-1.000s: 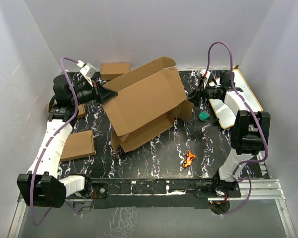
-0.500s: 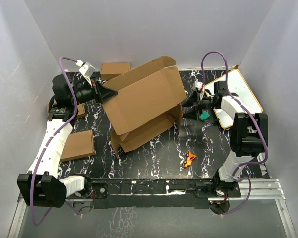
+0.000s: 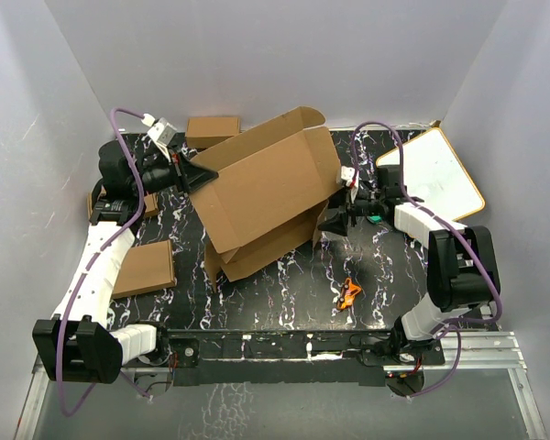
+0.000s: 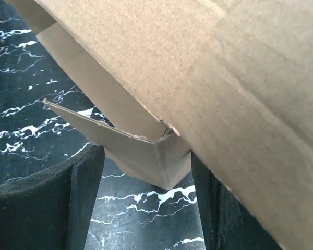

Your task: Fold the paper box

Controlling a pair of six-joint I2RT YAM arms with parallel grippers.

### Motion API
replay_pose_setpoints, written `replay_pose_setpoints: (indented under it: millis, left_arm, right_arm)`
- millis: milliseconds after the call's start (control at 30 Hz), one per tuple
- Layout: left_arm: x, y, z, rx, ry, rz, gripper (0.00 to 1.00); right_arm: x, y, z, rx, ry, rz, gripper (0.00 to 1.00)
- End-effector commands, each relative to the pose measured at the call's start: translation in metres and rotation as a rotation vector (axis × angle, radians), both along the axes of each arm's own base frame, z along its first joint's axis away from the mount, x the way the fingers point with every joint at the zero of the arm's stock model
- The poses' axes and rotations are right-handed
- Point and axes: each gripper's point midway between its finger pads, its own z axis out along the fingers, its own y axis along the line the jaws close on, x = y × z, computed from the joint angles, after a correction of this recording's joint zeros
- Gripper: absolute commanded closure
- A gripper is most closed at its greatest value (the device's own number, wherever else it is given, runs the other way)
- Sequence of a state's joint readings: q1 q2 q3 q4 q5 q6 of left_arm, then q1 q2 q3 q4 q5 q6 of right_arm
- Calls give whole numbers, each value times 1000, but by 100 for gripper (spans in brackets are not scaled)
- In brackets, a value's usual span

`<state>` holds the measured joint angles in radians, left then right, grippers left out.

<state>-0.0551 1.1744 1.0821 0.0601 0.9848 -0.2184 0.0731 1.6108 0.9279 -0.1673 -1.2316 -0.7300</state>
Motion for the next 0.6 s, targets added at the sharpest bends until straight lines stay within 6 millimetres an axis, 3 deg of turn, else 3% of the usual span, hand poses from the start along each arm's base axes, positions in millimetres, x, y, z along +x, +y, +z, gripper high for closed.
replay_pose_setpoints:
  millis: [0, 233, 567]
  left_arm:
    - [-8, -1, 9, -14, -42, -28, 100]
    - [-8, -1, 8, -15, -37, -27, 100]
    - [-8, -2, 5, -13, -22, -27, 100]
  right_arm:
    - [20, 14, 35, 33, -225, -42, 29]
    - [28, 17, 33, 31, -224, -106, 42]
    - [37, 20, 36, 73, -228, -219, 48]
